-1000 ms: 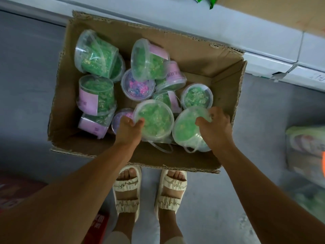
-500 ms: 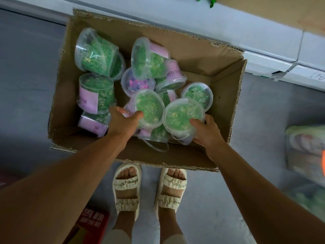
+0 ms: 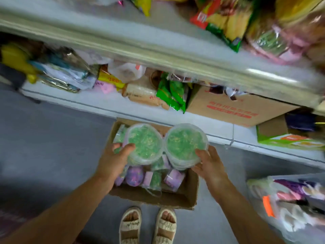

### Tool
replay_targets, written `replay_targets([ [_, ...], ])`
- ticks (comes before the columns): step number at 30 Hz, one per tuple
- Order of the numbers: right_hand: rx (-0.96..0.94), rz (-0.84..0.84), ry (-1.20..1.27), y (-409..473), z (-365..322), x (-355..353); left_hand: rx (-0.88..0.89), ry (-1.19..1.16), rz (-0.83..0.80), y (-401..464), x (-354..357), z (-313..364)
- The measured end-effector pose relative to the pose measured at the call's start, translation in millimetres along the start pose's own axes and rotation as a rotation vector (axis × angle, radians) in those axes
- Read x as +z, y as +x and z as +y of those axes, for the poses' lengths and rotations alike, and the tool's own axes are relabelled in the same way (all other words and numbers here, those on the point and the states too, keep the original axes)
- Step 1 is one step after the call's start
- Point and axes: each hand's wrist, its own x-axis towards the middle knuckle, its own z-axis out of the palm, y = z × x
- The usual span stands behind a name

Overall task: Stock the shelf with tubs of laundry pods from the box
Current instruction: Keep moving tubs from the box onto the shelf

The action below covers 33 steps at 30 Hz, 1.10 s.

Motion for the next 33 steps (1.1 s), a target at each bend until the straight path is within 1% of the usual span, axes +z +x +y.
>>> replay_targets([
  [6,-0.191,-0.022,0.092,-103,-158,-17,0.132,-0.149,-0.064,-109,-69,134],
  [9,-0.31,-0.052,0.124,-157,-223,-27,0.219,-0.218,-0.063,-158,-102,183],
  [13,-0.429,-0.064,0.217,-225,-297,-42,0.372,-0.233,-0.127,-221,-136,243],
  [16,-0.509,-0.054,0.239,-266,-339,-53,0.481,-0.249,-0.145,-271,-154,285],
  [20,-0.572,-0.009,0.234,-311,-388,-66,0.618,-0.212,-0.202,-333,-174,330],
  [24,-0.612,-0.01,0.298,-340,-432,-85,0.649,-0.193,-0.241,-376,-185,372],
  [27,-0.655,-0.017,0.329,-351,-465,-101,0.677,-0.195,-0.238,-395,-188,406],
  [30,-0.697,-0.014,0.347,-350,-499,-114,0.716,-0.21,-0.241,-407,-187,441],
  [33,-0.73,-0.001,0.31,-344,-533,-125,0.728,-0.234,-0.236,-416,-182,473],
])
